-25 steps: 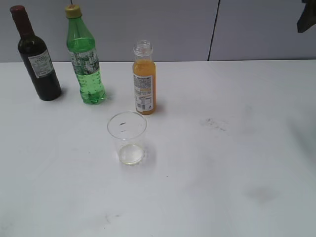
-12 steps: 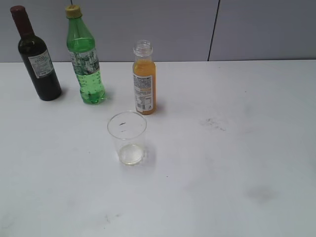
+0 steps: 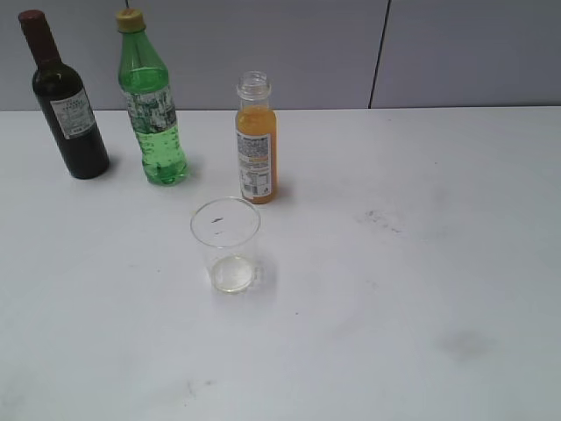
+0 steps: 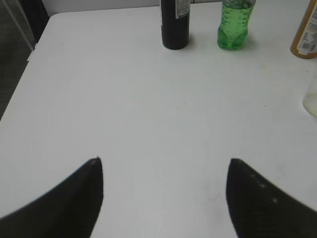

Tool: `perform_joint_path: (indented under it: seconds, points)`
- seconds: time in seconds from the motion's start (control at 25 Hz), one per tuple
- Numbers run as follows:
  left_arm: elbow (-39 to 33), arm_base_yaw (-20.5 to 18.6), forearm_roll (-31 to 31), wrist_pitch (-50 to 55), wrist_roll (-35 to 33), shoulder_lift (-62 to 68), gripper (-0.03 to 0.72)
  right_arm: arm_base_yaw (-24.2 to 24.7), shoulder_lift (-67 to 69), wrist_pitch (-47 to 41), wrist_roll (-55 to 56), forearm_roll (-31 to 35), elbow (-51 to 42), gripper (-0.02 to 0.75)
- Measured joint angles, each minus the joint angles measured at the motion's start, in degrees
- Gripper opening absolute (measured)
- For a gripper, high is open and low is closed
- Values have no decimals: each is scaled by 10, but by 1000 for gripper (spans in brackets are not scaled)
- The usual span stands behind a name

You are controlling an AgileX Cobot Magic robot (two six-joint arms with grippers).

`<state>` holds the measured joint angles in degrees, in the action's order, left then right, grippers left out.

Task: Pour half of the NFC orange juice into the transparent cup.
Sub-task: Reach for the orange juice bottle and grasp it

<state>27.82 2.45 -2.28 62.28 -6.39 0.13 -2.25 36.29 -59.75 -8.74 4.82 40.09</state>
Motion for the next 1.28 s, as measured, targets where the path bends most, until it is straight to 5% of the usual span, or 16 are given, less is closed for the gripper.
perform_joint_path:
  seconds: [0.24,0.6,1.08,1.28]
  points:
    - [0,0,0,0,0,0,587,0,-161,0,19,-1,-106,572]
    - [0,0,0,0,0,0,587,0,-353,1,37,-3,-109,572]
    - [4,0,4,-11,0,0,587,0,-366,1,45,-7,-112,572]
    - [9,0,8,-113,0,2,587,0,-366,1,46,-7,-112,572]
